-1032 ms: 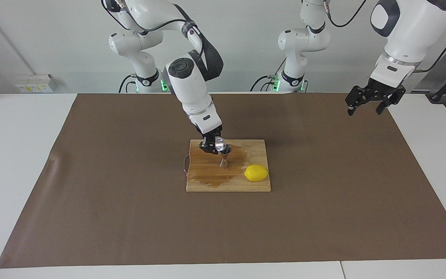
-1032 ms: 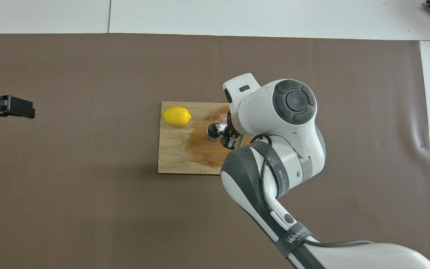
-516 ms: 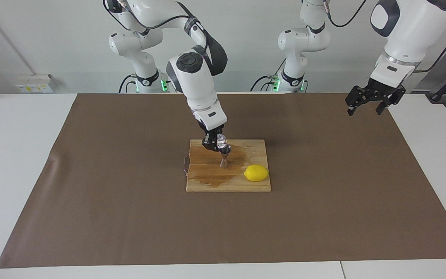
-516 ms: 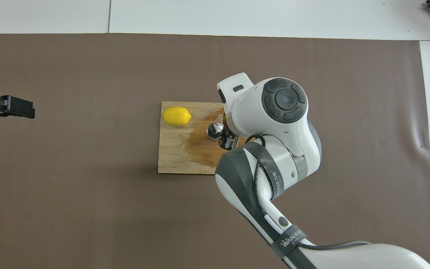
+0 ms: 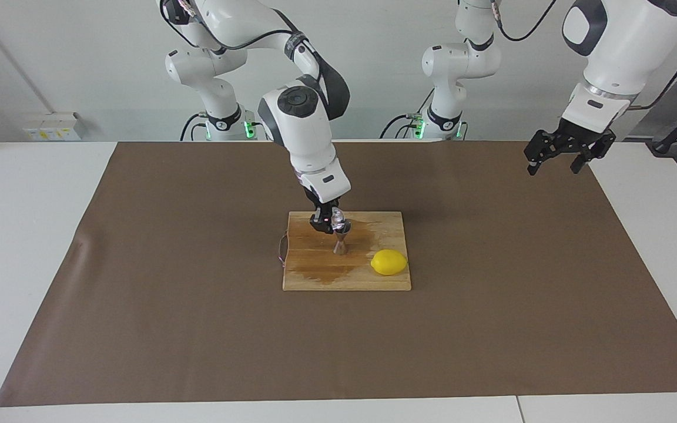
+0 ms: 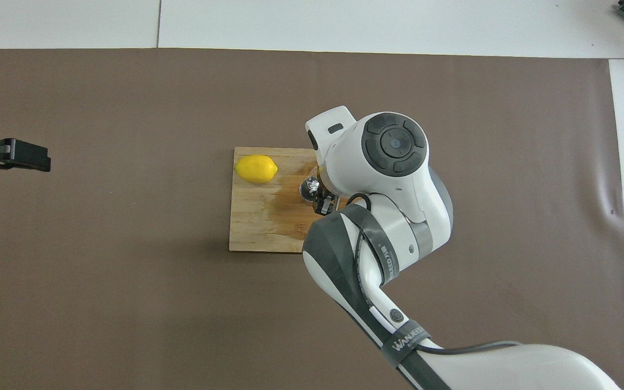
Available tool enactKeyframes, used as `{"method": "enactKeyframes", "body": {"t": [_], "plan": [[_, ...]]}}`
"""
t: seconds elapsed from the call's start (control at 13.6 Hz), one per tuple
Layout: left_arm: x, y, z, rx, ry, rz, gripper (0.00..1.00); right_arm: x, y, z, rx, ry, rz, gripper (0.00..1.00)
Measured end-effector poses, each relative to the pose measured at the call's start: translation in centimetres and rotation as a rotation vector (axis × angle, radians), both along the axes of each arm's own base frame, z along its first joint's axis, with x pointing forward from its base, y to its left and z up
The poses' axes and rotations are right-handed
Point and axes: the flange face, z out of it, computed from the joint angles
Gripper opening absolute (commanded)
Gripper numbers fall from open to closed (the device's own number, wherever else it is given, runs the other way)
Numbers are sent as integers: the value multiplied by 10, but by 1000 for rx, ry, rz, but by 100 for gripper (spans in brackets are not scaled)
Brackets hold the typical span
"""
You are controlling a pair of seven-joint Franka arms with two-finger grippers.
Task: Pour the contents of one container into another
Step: 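Tip the clear glass further down into the metal cup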
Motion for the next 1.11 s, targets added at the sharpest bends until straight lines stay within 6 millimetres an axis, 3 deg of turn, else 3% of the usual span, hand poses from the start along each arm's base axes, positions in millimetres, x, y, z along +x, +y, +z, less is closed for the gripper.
{"method": "enactKeyframes", "body": {"t": [1.11], "plan": [[0, 0, 0, 0, 0, 0, 100, -1, 8, -1, -64, 2, 12, 0]]}}
